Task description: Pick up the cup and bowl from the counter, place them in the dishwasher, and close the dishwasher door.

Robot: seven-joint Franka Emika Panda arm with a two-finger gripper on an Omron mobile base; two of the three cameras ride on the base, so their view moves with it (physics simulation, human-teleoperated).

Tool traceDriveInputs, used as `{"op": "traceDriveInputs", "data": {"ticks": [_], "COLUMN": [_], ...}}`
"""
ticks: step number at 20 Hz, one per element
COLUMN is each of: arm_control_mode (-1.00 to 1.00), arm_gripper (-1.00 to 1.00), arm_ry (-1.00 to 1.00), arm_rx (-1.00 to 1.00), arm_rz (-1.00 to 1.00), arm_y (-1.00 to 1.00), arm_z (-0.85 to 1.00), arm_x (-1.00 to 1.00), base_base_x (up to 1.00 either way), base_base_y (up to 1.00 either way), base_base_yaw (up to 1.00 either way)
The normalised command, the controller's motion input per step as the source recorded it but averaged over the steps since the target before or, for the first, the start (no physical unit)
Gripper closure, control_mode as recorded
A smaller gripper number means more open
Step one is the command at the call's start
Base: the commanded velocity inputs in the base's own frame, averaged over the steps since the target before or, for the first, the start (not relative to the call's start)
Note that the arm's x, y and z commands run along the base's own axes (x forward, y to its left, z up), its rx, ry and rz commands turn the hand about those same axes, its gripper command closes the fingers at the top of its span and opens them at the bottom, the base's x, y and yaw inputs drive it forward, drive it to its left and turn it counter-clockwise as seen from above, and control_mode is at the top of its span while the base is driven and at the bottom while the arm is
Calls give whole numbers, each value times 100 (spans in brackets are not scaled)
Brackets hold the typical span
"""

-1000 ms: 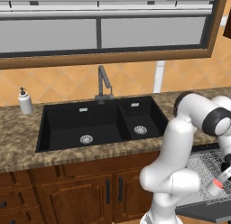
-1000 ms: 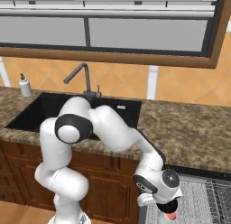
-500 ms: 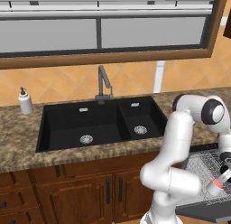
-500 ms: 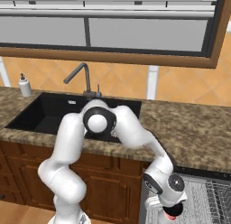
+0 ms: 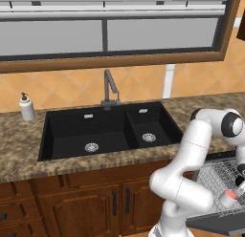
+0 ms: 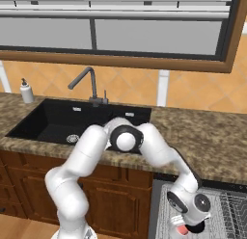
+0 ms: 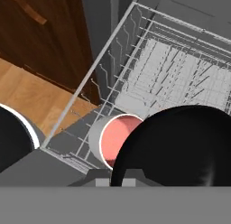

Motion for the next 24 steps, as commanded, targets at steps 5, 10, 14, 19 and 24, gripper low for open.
{"op": "traceDriveInputs", "data": {"ticks": [5, 10, 14, 19, 24], "arm_control_mode": [-100, -100, -100, -100, -100], "arm_gripper": [100, 100, 100, -100, -100], "arm_ry": [0, 0, 0, 1, 0], "arm_rx": [0, 0, 0, 0, 0], "arm_rz": [4, 1, 6, 4, 3], "arm_y": [-38, -26, 0, 0, 0], "arm_z": [-57, -64, -31, -13, -1], "arm_x": [23, 9, 2, 0, 0], "base_base_x": [0, 0, 0, 0, 0], "base_base_y": [0, 0, 0, 0, 0], "base_base_yaw": [0, 0, 0, 0, 0]}}
